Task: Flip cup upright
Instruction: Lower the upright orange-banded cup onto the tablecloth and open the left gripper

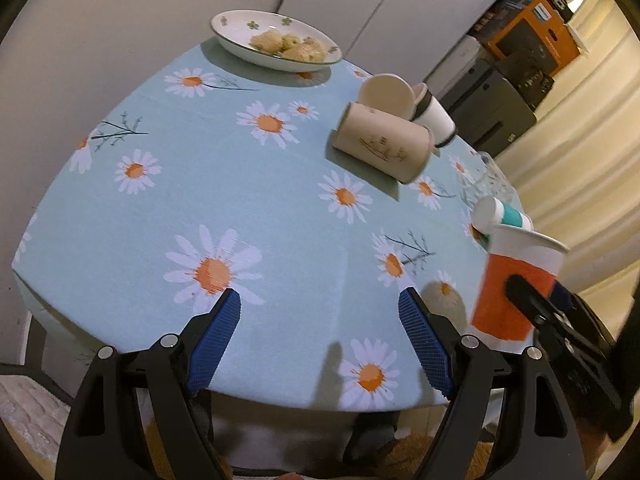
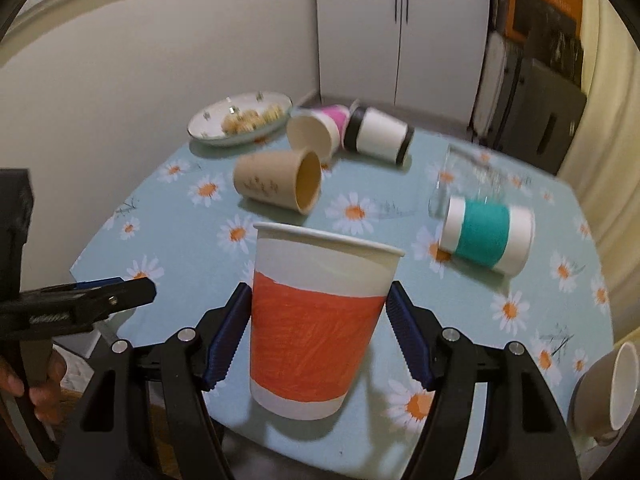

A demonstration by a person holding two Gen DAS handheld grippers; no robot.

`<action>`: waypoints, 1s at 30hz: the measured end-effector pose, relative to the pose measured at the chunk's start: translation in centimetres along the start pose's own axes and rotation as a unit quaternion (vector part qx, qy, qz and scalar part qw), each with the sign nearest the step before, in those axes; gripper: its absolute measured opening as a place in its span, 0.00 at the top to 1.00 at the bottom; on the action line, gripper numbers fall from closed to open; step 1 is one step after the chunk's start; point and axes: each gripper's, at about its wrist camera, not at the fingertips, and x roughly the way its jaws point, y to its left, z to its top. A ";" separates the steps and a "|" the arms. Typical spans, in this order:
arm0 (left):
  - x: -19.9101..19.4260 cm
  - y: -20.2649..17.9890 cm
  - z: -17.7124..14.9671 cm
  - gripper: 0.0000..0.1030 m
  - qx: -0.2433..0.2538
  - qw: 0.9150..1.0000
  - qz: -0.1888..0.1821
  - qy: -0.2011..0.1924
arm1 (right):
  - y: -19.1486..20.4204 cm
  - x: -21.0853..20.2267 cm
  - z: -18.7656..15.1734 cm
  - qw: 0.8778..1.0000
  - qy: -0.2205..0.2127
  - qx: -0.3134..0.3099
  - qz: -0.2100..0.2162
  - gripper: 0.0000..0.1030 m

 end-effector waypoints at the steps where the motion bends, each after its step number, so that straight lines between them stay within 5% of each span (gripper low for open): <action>1: 0.0 0.2 0.1 0.23 -0.003 1.000 0.002 -0.001 | 0.2 -0.2 -0.1 1.000 -0.011 -0.006 -0.003 0.33; 9: 0.5 1.8 0.5 0.23 -0.038 0.999 0.014 0.007 | 1.5 -1.9 -0.6 0.997 -0.074 -0.023 -0.028 0.33; 13: 0.5 2.2 0.5 0.08 -0.048 0.999 0.016 0.004 | 1.6 -2.2 -0.7 0.996 -0.085 -0.019 -0.026 0.33; 30: -0.2 3.4 0.9 0.07 -0.062 0.997 0.042 -0.018 | 1.9 -1.4 -3.9 0.981 -0.183 -0.006 -0.061 0.33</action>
